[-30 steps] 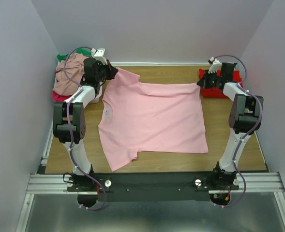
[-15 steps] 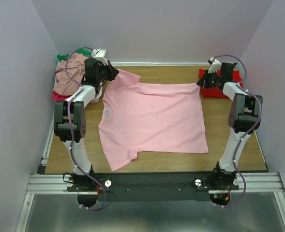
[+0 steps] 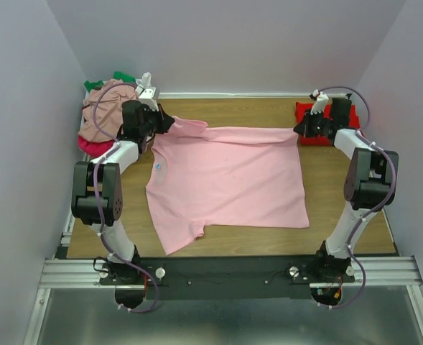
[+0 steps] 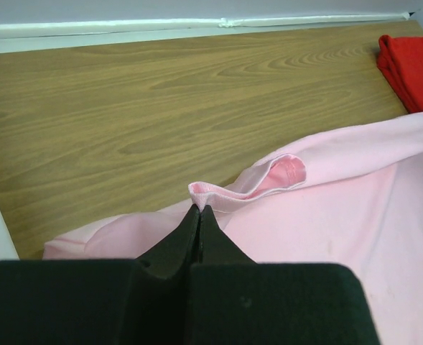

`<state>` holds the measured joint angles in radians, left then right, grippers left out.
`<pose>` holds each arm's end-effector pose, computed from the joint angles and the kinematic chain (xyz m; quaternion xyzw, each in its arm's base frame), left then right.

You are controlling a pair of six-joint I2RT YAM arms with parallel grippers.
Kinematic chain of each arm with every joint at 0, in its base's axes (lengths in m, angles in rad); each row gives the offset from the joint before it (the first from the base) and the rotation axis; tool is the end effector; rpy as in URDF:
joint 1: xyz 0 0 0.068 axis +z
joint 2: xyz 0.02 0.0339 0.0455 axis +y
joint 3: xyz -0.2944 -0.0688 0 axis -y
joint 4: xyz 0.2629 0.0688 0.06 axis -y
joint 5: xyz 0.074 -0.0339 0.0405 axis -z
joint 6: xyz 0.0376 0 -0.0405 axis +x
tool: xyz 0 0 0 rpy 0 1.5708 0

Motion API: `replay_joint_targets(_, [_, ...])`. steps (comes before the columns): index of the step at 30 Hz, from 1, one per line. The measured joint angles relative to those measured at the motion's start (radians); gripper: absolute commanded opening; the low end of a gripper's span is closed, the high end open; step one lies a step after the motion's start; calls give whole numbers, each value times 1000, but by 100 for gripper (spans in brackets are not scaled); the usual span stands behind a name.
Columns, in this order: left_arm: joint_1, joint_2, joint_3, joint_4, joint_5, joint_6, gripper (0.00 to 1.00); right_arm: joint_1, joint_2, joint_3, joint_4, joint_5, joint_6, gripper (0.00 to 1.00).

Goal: Fold and stack the t-shirts
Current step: Fold the tshirt

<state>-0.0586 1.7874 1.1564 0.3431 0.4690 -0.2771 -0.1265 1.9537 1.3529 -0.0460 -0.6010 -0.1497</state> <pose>0.4323 -0.0424 0.2638 0.0532 0.7898 -0.2808 0.5427 0.4635 -0.0375 0.2242 -0.1418 0.8535 0.2038 0.4582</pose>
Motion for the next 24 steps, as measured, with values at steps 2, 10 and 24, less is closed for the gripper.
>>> replay_joint_targets(2, [0,-8,-13,1,0,0,0,0,-24,-24,0,0,-6,6])
replay_joint_targets(10, [0,-60,-53,6,-1,5,0,0,-77,-105,-1,-1,-21,7])
replay_joint_targets(24, [0,-122,-137,6,-2,8,0,0,-137,-177,0,-1,-37,7])
